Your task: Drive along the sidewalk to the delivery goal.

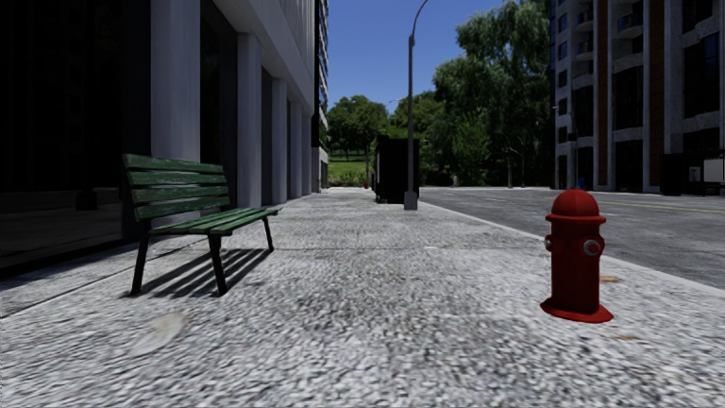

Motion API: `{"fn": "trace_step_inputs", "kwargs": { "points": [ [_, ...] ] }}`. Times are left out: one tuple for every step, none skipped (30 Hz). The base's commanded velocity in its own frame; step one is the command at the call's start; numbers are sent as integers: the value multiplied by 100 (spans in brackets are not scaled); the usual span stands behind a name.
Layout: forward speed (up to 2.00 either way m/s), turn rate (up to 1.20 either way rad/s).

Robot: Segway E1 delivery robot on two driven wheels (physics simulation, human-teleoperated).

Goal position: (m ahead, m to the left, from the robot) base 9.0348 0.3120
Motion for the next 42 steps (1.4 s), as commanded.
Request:
{"fn": "trace_step_inputs", "kwargs": {
  "points": [
    [200, 26],
    [200, 0],
    [200, 0],
    [200, 0],
    [200, 0],
    [200, 0],
    [200, 0],
    [200, 0],
    [200, 0],
    [200, 0],
    [200, 0],
    [200, 0],
    [200, 0],
    [200, 0],
    [200, 0],
    [200, 0],
    [200, 0],
    [200, 0],
    [200, 0],
    [200, 0],
    [200, 0],
    [200, 0],
    [200, 0],
    [200, 0],
    [200, 2],
    [200, 8],
    [200, 14],
    [200, 17],
    [200, 17],
    [200, 18],
    [200, 19],
    [200, 19],
    [200, 19],
    [200, 19],
    [200, 19],
    [200, 19],
    [200, 19],
    [200, 19],
    [200, 0],
    [200, 0],
    [200, 0],
    [200, 0]
  ]
}}
